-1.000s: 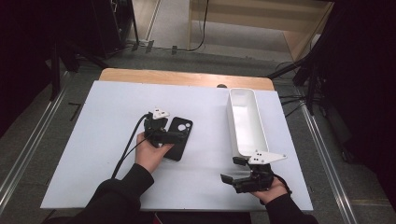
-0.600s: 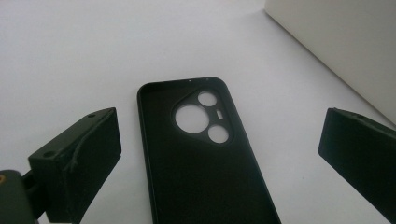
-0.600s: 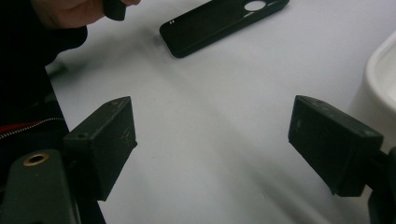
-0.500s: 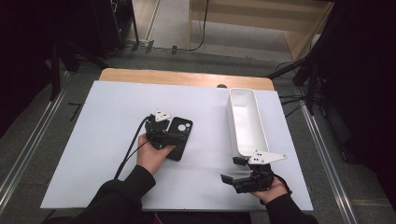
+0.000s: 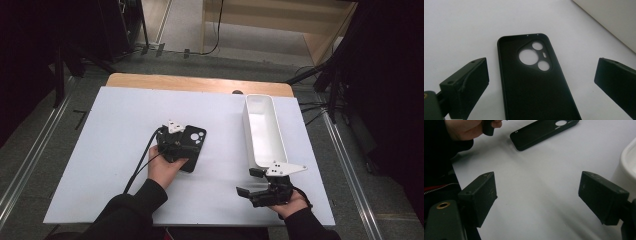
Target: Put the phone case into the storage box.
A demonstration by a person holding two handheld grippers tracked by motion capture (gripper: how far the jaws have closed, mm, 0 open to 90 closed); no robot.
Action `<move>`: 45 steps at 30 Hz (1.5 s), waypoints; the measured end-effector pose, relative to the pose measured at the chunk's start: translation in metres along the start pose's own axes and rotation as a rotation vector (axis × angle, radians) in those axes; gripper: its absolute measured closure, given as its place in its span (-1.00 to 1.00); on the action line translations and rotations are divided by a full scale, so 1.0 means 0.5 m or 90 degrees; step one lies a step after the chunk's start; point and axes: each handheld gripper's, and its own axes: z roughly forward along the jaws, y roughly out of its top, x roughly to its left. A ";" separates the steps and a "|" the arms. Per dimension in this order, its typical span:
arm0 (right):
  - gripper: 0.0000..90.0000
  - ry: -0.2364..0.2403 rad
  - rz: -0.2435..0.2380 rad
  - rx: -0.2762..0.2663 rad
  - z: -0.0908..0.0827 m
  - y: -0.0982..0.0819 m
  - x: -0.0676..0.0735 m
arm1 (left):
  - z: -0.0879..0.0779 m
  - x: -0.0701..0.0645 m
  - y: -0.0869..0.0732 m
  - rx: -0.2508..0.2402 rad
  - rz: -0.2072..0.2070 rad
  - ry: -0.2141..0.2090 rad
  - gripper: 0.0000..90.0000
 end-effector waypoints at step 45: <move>-0.70 0.002 0.000 0.006 -0.001 -0.001 0.001 | 0.051 -0.037 -0.049 0.075 0.051 0.089 -0.90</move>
